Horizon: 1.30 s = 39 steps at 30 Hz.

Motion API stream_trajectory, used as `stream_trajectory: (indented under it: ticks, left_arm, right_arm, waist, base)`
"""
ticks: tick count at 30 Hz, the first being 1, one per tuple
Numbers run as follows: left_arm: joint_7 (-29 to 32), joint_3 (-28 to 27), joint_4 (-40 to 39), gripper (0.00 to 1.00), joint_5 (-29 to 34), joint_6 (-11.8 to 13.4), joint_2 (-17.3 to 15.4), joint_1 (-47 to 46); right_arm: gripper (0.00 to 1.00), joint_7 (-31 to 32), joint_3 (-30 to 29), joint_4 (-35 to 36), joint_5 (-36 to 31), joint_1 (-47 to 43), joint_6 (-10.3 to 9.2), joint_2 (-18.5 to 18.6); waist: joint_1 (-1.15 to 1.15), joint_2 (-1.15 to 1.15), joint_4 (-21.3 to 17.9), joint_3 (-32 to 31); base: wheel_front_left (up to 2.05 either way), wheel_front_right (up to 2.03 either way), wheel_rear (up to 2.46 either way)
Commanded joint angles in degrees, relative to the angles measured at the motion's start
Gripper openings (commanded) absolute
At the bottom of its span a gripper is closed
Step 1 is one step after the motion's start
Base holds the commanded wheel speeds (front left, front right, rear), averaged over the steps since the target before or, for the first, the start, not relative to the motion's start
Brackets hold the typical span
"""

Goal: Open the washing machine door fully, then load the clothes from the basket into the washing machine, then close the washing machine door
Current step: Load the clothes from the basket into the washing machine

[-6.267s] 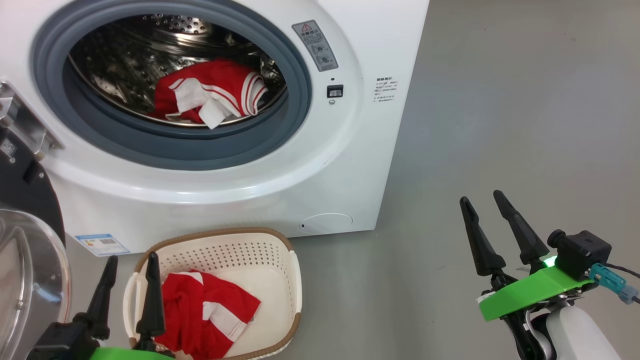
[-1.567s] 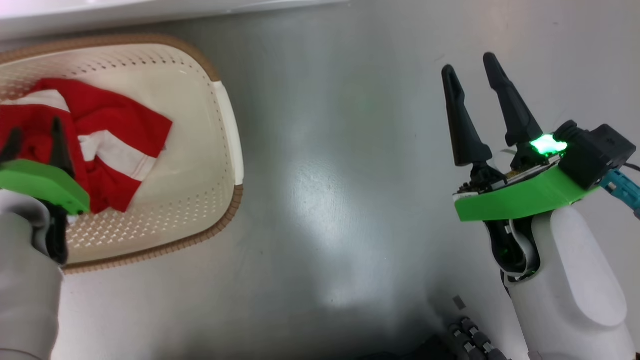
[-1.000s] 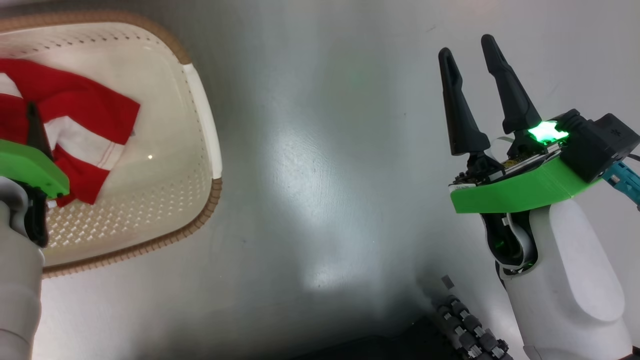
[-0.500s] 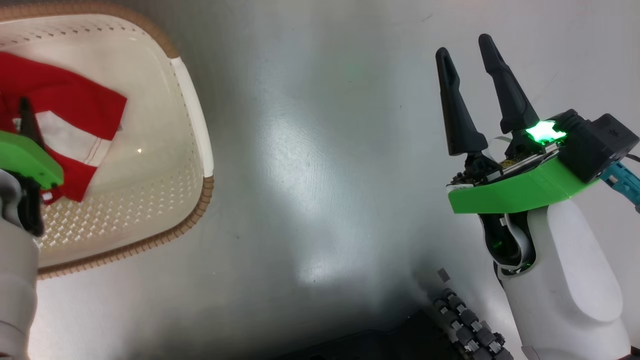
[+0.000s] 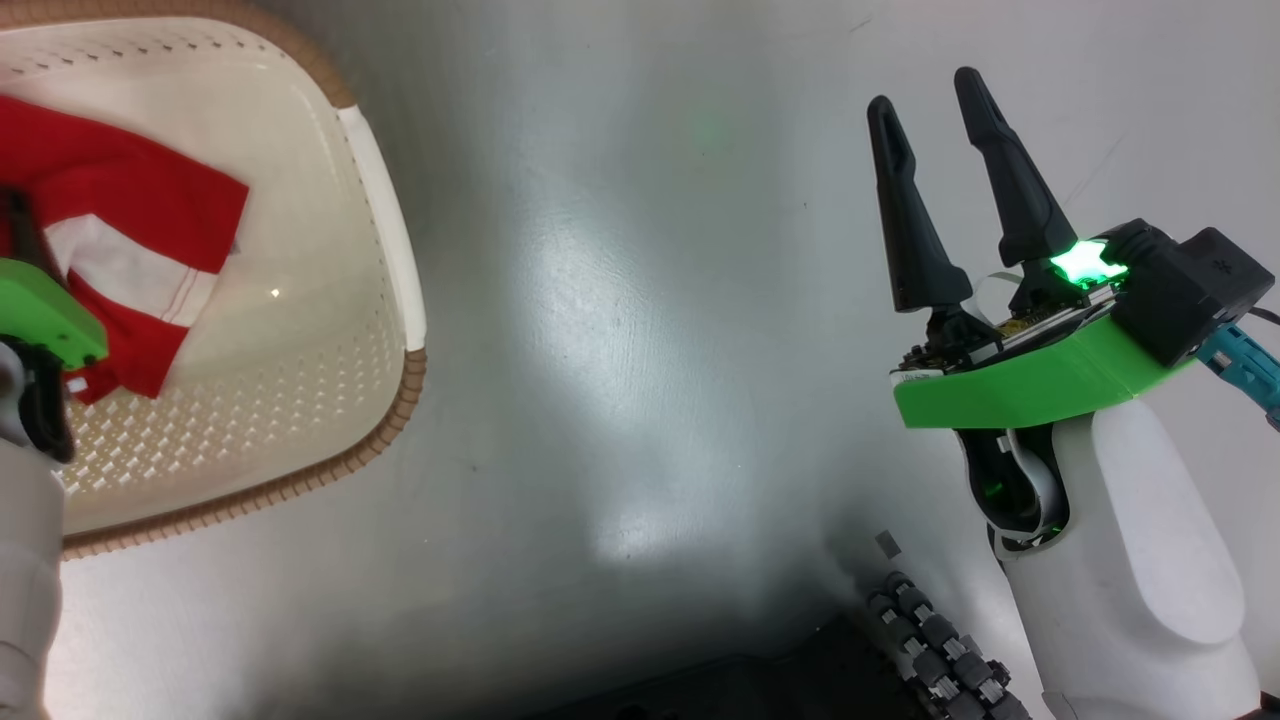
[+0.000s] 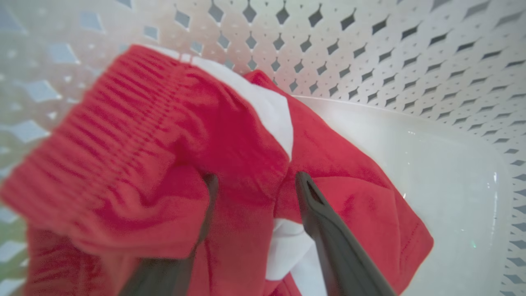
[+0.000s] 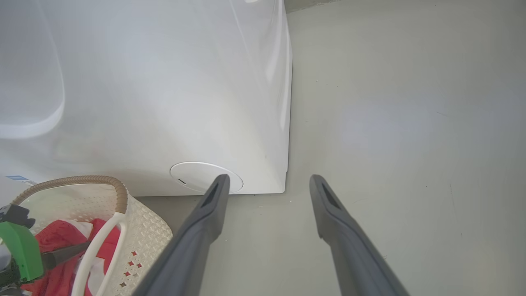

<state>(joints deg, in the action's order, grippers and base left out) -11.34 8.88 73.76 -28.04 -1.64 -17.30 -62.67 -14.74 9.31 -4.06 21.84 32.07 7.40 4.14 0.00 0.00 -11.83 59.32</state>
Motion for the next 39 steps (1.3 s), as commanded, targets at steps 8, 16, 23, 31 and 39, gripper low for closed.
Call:
stream_trajectory:
  ticks: [8, 16, 23, 31, 39]
  left_arm:
    - [-2.10, -1.55, 0.09, 0.08, -1.39, 1.34, -3.59, 1.01]
    - [-2.51, -1.27, 0.14, 0.00, -1.82, 0.57, -3.85, 0.90]
    - [-3.03, -1.19, 0.16, 0.00, -2.47, -0.93, -3.28, 1.89]
    - [-3.51, -0.38, -0.28, 0.00, -2.10, -1.95, -1.71, 3.14]
    - [-3.63, -0.12, -4.01, 0.00, -1.28, -2.68, -0.21, 5.92]
  right_arm:
    - [1.00, -0.26, 1.29, 1.12, 0.19, -1.81, 0.09, -0.47]
    - [1.00, -0.26, 1.24, 0.88, 0.23, -1.64, 0.09, -0.63]
    - [1.00, -0.26, 1.50, 0.56, 0.38, -1.19, 0.09, -0.76]
    - [1.00, -0.26, 1.70, 0.12, 0.59, -1.01, 0.09, -0.83]
    - [1.00, -0.26, 2.06, -0.61, 1.15, -1.01, 0.09, -0.91]
  waist:
    - [0.00, 0.00, -0.29, 0.05]
    - [0.00, 0.00, -0.21, -0.22]
    - [0.00, 0.00, 0.19, -1.48]
    - [0.00, 0.00, 0.66, -3.55]
    - [0.00, 0.00, 0.92, -6.83]
  base:
    - [0.00, 0.00, 0.00]
    - [0.00, 0.00, 0.00]
    - [0.00, 0.00, 0.00]
    - [0.00, 0.00, 0.00]
    - [0.00, 0.00, 0.00]
